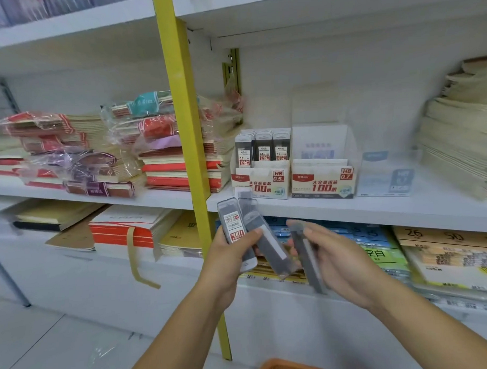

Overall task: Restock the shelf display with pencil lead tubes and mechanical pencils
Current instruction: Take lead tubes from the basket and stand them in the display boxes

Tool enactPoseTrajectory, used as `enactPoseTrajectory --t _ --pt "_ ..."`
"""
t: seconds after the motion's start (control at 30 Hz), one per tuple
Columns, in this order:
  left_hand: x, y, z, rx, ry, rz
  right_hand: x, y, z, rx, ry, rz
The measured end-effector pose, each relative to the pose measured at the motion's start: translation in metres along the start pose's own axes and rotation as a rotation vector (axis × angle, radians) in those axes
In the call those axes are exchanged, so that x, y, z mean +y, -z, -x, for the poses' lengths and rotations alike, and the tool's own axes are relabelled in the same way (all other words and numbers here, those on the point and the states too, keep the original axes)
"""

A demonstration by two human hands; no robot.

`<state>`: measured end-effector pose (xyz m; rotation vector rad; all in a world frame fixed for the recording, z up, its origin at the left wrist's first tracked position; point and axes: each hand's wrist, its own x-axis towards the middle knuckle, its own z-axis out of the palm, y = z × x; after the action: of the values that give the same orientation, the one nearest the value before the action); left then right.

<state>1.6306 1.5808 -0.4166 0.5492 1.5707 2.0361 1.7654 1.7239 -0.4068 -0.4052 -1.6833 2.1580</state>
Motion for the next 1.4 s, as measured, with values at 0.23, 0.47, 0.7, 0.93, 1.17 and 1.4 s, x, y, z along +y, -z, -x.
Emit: enactPoseTrajectory --t 0.23,0.47,0.7,0.93,1.17,1.4 --pt "-0.001 -0.001 0.006 -0.084 0.02 -0.099 -0.008 -0.004 -0.001 0.11 0.124 -0.005" --pt "0.003 -0.003 0.01 -0.107 0.014 -0.145 -0.008 -0.017 0.001 0.228 0.198 0.29" --pt "0.028 0.008 -0.009 0.003 -0.141 -0.122 -0.07 -0.03 -0.012 0.232 0.398 0.379" --pt "0.048 0.01 -0.04 0.09 -0.256 -0.056 -0.185 -0.028 -0.058 0.388 0.885 0.814" --pt "0.046 -0.013 -0.058 0.053 -0.264 -0.004 -0.196 0.005 -0.114 0.382 0.727 1.189" --pt "0.037 -0.022 -0.067 0.004 -0.271 0.006 -0.18 0.016 -0.136 0.272 0.556 1.353"
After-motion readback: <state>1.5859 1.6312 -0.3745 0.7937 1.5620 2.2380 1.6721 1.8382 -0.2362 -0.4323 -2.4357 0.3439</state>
